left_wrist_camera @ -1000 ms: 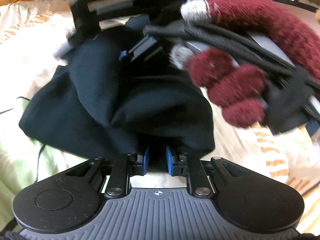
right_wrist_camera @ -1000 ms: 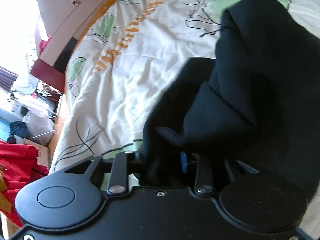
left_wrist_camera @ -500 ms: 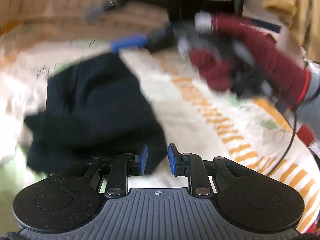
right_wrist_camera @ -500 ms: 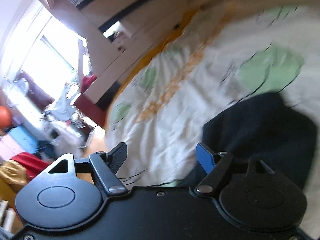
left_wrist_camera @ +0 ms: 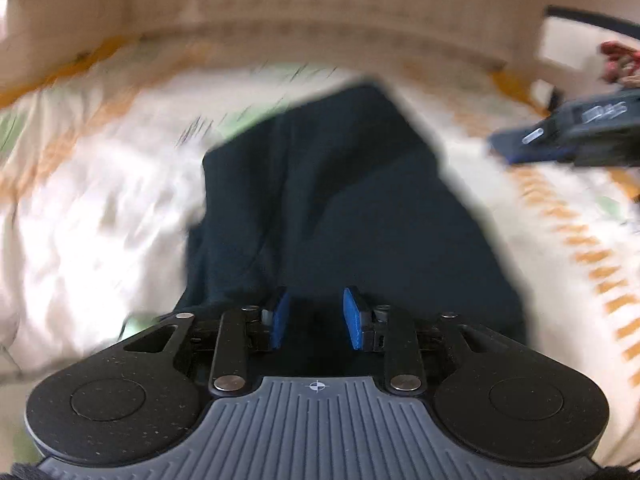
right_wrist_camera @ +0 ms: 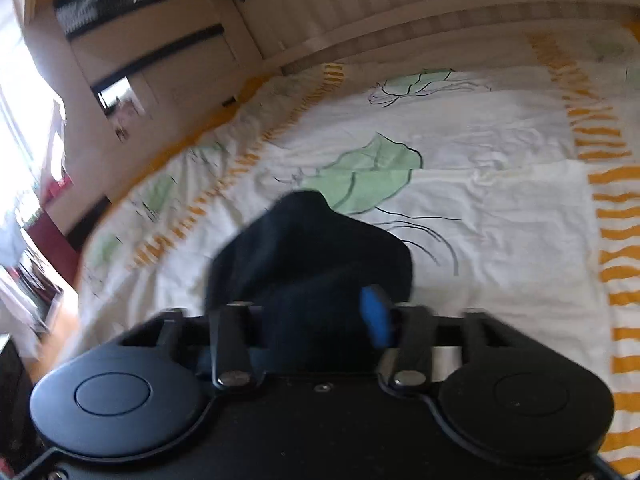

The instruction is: Fold large clothes

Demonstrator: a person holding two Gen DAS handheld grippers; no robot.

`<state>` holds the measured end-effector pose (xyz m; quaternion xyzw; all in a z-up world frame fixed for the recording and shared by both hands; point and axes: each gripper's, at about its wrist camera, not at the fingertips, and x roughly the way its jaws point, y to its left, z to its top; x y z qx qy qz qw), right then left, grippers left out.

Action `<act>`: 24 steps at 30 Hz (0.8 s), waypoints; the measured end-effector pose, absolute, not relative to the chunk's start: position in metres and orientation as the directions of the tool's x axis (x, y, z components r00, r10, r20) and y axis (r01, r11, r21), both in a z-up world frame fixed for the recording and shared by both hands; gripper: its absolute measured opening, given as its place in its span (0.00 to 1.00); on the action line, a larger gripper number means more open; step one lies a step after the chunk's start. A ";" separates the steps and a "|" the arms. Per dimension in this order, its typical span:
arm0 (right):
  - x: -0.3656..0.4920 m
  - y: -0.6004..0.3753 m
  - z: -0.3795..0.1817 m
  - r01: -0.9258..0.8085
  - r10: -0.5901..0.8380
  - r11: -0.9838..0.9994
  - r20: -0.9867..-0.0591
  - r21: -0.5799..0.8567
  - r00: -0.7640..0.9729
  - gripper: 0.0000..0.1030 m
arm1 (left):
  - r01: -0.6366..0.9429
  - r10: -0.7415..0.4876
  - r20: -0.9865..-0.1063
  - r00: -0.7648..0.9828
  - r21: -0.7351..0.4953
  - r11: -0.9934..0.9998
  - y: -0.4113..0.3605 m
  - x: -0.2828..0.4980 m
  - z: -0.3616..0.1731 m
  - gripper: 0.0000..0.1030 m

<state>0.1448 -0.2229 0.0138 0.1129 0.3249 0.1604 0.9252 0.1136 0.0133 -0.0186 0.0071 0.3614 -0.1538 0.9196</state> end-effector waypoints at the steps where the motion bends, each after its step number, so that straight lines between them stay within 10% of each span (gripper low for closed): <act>1: 0.146 -0.219 0.012 -0.228 0.359 0.929 -0.568 0.291 0.741 0.33 | 0.282 -0.289 -0.663 0.691 -0.121 0.952 0.021 0.111 -0.021 0.28; 24: 0.254 -0.148 -0.050 -0.256 0.273 0.957 -0.723 0.136 0.634 0.28 | 0.277 -0.288 -0.659 0.694 -0.125 0.953 0.030 0.104 -0.021 0.27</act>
